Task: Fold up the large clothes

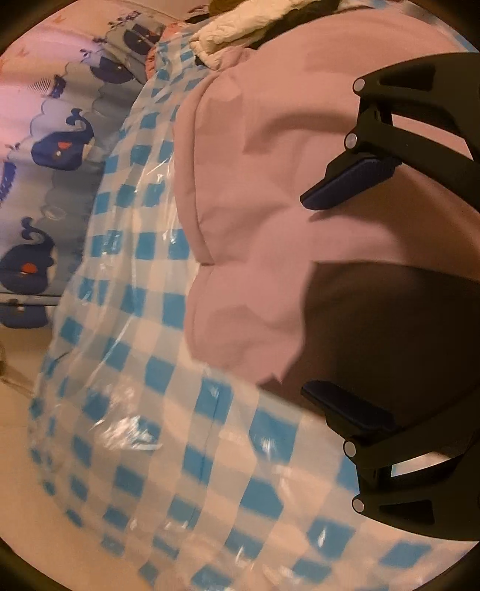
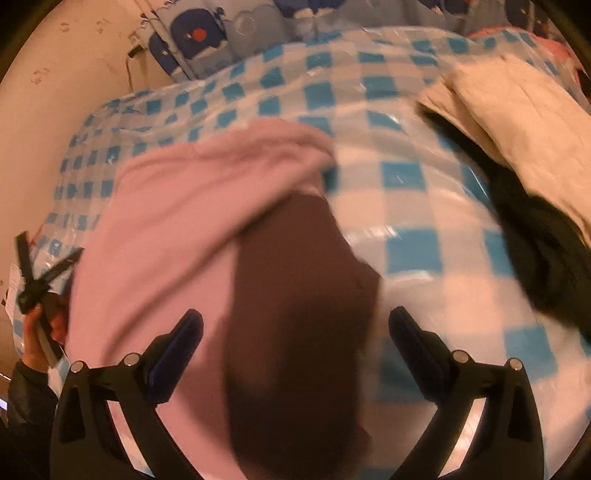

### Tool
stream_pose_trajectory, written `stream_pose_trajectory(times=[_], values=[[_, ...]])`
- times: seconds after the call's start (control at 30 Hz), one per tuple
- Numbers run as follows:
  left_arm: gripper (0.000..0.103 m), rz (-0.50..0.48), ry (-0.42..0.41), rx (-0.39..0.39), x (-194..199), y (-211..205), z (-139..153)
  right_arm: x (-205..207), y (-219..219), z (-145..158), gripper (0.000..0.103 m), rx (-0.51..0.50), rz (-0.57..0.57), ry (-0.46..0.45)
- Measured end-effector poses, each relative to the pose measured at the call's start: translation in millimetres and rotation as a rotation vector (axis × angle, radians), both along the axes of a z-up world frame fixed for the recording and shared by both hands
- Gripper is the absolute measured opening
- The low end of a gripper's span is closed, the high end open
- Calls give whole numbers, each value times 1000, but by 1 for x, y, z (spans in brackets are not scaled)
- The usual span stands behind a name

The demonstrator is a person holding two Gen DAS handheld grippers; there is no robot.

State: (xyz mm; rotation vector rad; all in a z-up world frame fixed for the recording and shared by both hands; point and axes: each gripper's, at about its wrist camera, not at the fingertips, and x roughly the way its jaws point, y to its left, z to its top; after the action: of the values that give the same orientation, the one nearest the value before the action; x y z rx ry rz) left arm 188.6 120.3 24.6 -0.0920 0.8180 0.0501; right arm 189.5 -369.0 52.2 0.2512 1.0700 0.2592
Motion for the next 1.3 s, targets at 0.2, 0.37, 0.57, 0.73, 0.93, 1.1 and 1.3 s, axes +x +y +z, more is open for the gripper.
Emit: stream_pose_trajectory(times=[0.2,0.37,0.57,0.73,0.93,1.1,1.3], values=[[90,40,-60,165,-47,12,21,-19,-22,-30,96,149,-55,96],[90,65,-50,5,-70,63,33,-23,-31,-51,96,368,-84,189],[91,176,2,-423,-85,147,9,-23,-20,-56,96,430,-16,237],[91,136,130,-549,-93,146,-37,-23,-13,-60,98,512,3,267],[91,98,203,-801,-103,145,-77,-24,-20,-54,97,562,40,267],[96,-13,261,-748,-97,104,-89,-18,-10,-65,97,501,55,328],[94,60,194,-743,-86,91,-83,-26,3,-56,80,505,22,250]])
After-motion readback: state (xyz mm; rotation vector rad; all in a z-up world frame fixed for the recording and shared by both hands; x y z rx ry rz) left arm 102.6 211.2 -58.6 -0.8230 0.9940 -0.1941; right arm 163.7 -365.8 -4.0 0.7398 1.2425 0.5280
